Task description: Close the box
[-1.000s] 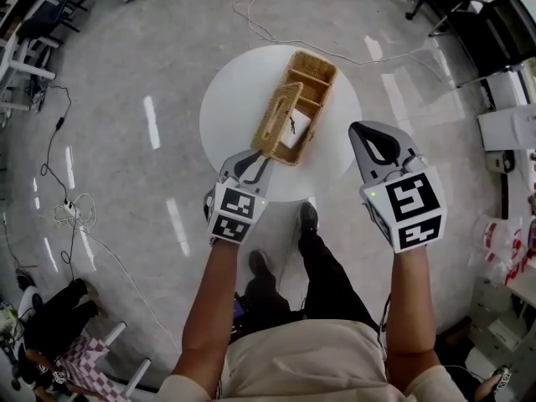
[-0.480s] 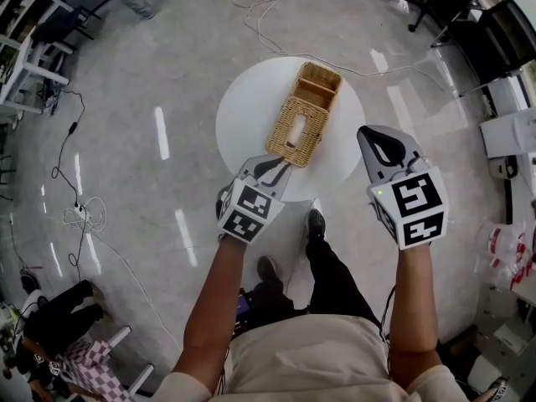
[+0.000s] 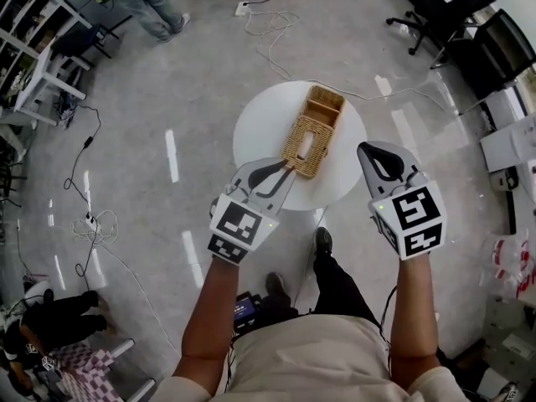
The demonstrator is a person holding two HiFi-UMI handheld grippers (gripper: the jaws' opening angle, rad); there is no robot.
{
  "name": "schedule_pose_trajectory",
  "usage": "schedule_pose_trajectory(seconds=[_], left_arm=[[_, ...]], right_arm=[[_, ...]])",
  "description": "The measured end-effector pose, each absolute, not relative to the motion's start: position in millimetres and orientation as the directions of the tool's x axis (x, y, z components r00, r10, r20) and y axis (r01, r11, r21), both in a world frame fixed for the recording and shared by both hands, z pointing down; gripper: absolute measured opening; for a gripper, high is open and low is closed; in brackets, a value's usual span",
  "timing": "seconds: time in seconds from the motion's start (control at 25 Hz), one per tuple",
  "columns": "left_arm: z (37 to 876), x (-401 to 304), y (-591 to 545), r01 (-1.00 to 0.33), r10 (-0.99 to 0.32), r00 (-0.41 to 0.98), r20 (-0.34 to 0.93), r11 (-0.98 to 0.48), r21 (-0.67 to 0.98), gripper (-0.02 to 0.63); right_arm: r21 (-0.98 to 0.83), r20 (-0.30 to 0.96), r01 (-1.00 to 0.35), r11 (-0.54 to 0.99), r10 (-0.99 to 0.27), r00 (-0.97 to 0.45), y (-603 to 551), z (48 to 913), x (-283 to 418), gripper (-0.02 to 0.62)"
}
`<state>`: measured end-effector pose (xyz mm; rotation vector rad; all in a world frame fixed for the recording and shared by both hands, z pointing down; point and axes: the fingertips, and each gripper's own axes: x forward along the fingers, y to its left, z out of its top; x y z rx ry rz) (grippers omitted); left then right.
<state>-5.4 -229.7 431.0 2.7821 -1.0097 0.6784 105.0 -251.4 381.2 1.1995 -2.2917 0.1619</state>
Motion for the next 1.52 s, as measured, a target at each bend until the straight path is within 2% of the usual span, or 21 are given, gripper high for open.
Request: schedule_pose_trajectory(seconds=[0.24,0.56,0.88,1.52], left_arm=[[354,-22,-203,-0.645,-0.633,0.705,0.32,-0.76,-0.08,0.049],[264,-44,-167,-0.653,-0.649,0.741,0.169,-0.756,-0.04,0.049],[202,-64,-137,-0.655,-0.661,0.745,0.091,-0.751,-0.086,0.048],[141,-93,-84,-0.631,-0.636,0.772,0.002,-0.766,-0.124,0.048]], right_arm=[[0.146,0.466,-0.783,0.605,-0.74,-0.485,-223,340,94,-0.005],[0.152,0.402,-0.77,0.619,-0.751,-0.524,-189,292,73,-0.005],[0.157,0.34,-0.752,0.64,-0.75,-0.568,-163,243,48,-0.006],[0.19,0.274,-0.709,0.679,-0.73,-0.626,-117,188,10,-0.009]])
